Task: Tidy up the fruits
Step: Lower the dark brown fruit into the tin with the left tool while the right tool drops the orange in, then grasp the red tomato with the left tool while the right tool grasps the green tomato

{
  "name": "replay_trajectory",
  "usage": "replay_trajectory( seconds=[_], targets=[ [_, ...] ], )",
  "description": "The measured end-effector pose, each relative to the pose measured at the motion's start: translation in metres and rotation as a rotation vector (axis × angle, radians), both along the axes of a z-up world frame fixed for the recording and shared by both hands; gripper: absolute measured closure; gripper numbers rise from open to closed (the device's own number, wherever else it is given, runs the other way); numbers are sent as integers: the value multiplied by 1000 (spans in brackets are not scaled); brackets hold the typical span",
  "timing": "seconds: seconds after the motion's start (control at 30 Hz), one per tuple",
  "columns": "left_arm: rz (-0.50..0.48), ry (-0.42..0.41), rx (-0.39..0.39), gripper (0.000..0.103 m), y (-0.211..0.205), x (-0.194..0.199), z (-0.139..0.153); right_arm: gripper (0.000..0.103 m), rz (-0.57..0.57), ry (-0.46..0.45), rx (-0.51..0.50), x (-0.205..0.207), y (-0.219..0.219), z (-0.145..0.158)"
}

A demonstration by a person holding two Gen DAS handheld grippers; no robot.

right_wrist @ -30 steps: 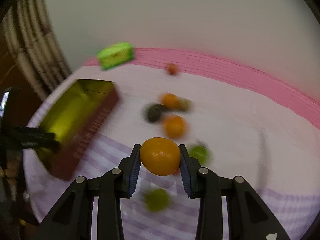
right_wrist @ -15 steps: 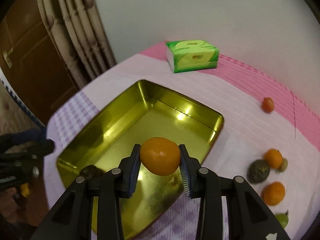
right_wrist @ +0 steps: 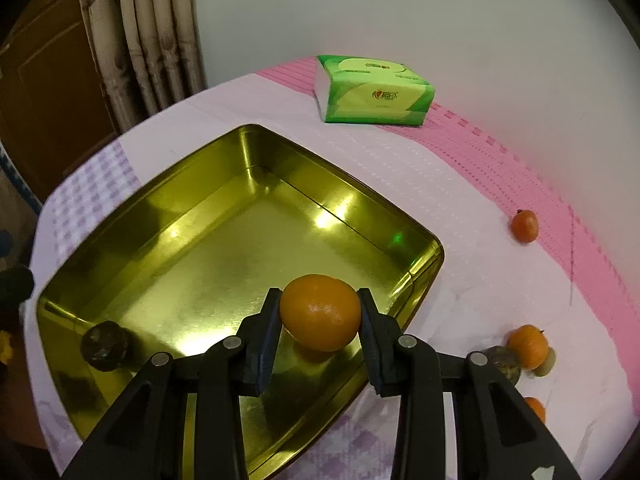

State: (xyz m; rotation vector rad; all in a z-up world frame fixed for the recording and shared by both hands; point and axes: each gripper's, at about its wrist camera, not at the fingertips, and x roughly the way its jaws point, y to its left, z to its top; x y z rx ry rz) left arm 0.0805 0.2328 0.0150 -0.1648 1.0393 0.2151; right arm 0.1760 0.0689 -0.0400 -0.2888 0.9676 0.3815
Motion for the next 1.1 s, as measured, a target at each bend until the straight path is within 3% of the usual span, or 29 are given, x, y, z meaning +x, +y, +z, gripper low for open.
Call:
replay_trajectory(
  seconds=[0.13, 0.33, 0.4, 0.47, 0.57, 0.8, 1.1],
  targets=[
    [-13, -2, 4, 30, -3, -1, -1, 68, -9, -12, -33, 4, -2, -5],
    [-30, -10, 6, 30, -7, -1, -1, 67, -26, 1, 20, 7, -6, -1],
    [-36, -16, 2, 30, -8, -1, 0, 62, -33, -12, 55, 5, -9, 4],
    [-40, -16, 2, 30, -9, -1, 0, 49, -32, -26, 99, 2, -13, 13],
    [-42, -24, 5, 30, -10, -2, 1, 49, -38, -55, 127, -9, -21, 34],
    [-74, -47, 43, 30, -24, -6, 6, 48, -117, -98, 184, -64, -94, 67],
    [-154, -60, 82, 30, -53, -15, 7, 51, -270, -43, 156, -133, -187, 40]
  ],
)
